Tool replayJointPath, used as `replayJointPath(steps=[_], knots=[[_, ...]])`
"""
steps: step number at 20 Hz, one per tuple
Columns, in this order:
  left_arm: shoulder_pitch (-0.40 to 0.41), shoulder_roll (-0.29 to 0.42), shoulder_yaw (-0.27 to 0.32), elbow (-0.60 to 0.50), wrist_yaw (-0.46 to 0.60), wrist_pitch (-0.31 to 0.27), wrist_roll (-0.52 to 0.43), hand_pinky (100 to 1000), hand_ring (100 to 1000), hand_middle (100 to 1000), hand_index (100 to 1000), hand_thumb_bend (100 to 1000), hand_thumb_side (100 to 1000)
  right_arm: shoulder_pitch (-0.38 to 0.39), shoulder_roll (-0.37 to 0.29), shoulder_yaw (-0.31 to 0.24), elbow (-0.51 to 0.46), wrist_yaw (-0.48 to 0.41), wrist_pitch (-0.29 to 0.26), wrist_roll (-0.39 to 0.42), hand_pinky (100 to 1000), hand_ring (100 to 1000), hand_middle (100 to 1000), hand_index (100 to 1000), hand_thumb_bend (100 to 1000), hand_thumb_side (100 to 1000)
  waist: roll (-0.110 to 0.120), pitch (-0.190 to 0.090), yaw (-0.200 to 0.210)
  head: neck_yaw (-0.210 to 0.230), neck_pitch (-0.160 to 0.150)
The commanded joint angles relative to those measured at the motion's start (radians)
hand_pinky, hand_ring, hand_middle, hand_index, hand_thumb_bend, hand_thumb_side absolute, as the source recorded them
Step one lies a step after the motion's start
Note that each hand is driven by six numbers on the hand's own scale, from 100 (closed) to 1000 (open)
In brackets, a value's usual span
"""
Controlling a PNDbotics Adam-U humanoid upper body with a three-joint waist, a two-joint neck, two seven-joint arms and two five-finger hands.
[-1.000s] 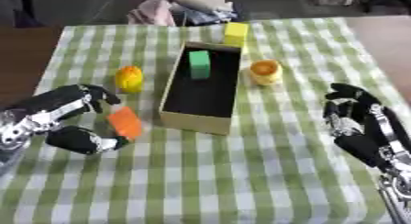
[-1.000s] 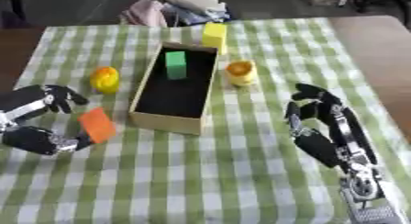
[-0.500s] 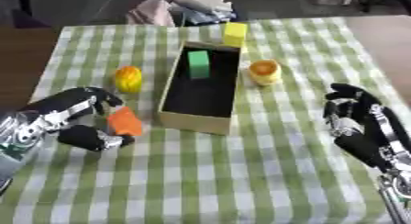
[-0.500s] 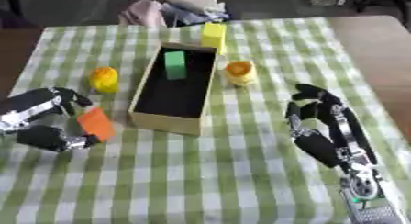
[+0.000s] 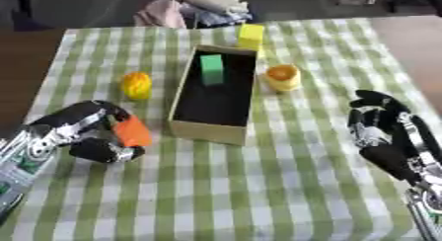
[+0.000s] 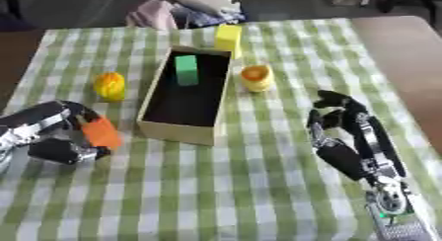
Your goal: Pick up objects on the table and place them in the box.
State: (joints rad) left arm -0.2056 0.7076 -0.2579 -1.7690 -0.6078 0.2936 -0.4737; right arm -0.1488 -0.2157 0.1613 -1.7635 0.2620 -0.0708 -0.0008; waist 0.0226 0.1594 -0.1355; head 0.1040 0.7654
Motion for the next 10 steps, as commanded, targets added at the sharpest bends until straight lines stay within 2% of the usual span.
replayJointPath(steps=[1,2,3,4,5,6,10], knots=[[-0.011,0.013,0.001,0.001,-0.008,0.001,0.01,637,593,667,803,404,474,-0.007,-0.01,-0.004,-0.013,-0.002,-0.003,-0.002,597,560,676,830,100,417,0.013,-0.022,-0.001,0.0,0.005],[-0.01,0.012,0.003,0.0,-0.007,0.003,0.016,611,561,622,778,341,425,-0.006,-0.01,-0.004,-0.013,-0.002,-0.003,-0.002,597,560,676,830,100,418,0.013,-0.022,-0.002,0.0,0.005],[-0.009,0.012,0.004,-0.003,-0.005,0.005,0.023,605,553,611,770,322,410,-0.007,-0.01,-0.004,-0.013,-0.002,-0.003,-0.002,597,560,676,830,100,418,0.013,-0.022,-0.002,0.0,0.005],[-0.008,0.012,0.006,-0.007,-0.002,0.006,0.03,586,523,576,739,248,354,-0.006,-0.01,-0.004,-0.013,-0.002,-0.003,-0.002,597,560,676,830,100,418,0.014,-0.022,-0.002,0.0,0.005],[-0.007,0.012,0.008,-0.013,0.002,0.008,0.039,584,521,573,736,241,350,-0.006,-0.01,-0.004,-0.012,-0.002,-0.003,-0.002,597,560,676,830,100,417,0.014,-0.022,-0.002,-0.001,0.005],[-0.006,0.013,0.012,-0.022,0.007,0.01,0.047,570,503,552,716,187,296,-0.006,-0.01,-0.004,-0.012,-0.002,-0.003,-0.002,597,560,676,830,100,417,0.014,-0.023,-0.002,-0.001,0.005],[-0.006,0.029,0.032,-0.074,0.022,0.015,0.073,545,476,522,688,125,211,-0.005,-0.01,-0.005,-0.011,-0.002,-0.003,-0.003,597,560,676,830,100,417,0.015,-0.023,-0.001,-0.003,0.005]])
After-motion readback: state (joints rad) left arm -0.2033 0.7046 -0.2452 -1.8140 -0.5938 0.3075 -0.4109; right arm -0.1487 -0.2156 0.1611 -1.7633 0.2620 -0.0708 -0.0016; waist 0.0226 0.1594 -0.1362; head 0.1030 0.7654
